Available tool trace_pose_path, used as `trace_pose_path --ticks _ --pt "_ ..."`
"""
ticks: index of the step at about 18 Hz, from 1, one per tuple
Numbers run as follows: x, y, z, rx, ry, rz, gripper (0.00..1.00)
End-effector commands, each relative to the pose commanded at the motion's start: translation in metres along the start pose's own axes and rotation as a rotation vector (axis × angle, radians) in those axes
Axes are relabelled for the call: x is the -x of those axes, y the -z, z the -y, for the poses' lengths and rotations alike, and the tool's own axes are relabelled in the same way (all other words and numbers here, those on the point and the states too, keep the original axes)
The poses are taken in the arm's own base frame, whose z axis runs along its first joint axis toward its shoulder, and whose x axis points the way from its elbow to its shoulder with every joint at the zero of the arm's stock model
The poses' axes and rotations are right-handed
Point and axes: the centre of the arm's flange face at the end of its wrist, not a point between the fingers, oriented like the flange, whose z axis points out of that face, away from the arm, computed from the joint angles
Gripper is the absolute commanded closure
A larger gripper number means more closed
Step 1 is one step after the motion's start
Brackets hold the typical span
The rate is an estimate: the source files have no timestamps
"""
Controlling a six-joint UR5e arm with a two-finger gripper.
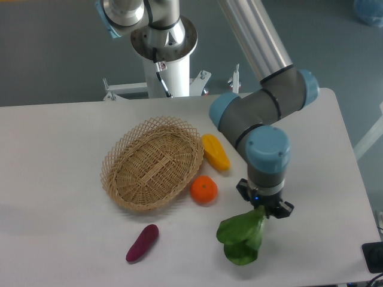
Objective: Pick up the green vegetable from the table
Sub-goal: 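Lift the bok choy and carry it away from the basket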
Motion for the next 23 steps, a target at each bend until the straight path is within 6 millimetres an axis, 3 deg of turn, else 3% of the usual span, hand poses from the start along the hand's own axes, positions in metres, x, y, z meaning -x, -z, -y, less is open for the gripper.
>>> trace_pose_path --ticks 3,9,18,23 --pt "0.017 0.007 -0.009 -0.008 0.008 0.021 0.75" --pt "0.051 0.005 -0.062 -0.027 -0.004 -0.036 0.74" --pt "0.080 0.024 -0.063 -0.029 -0.027 -0.098 0.74" --pt "0.098 0.023 -0.071 -0.029 -0.032 -0.082 0.74"
